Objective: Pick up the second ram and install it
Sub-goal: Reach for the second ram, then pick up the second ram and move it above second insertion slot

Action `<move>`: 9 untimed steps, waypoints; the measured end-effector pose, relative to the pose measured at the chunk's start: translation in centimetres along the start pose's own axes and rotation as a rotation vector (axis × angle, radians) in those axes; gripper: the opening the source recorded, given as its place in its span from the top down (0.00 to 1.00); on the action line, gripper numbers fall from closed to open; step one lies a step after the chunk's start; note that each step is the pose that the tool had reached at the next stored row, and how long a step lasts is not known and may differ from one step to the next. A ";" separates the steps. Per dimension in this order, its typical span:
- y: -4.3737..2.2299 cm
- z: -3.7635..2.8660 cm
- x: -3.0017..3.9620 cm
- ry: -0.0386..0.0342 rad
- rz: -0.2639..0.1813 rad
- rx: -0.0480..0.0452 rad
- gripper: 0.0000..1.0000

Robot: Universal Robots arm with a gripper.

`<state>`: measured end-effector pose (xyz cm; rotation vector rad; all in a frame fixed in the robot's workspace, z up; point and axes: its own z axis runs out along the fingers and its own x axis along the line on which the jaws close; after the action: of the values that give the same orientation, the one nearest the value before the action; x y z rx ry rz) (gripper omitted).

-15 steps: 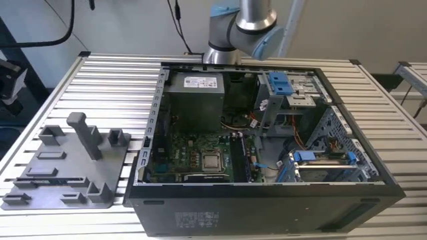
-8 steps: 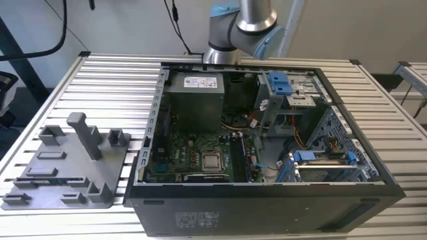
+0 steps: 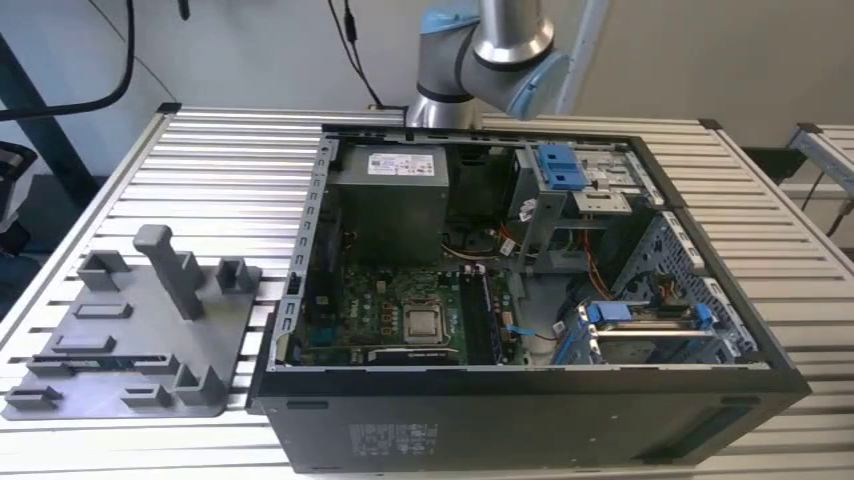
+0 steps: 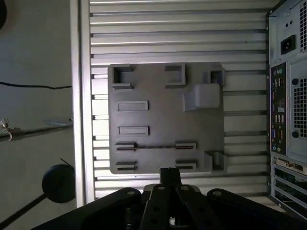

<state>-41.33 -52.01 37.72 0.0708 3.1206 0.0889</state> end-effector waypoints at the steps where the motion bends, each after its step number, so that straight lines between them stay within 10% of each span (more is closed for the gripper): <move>1: 0.00 0.00 0.00 0.0000 0.000 0.0000 0.89; 9: 0.00 0.00 0.01 0.0000 0.000 0.0000 0.89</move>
<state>-41.34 -52.01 37.72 0.0709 3.1206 0.0889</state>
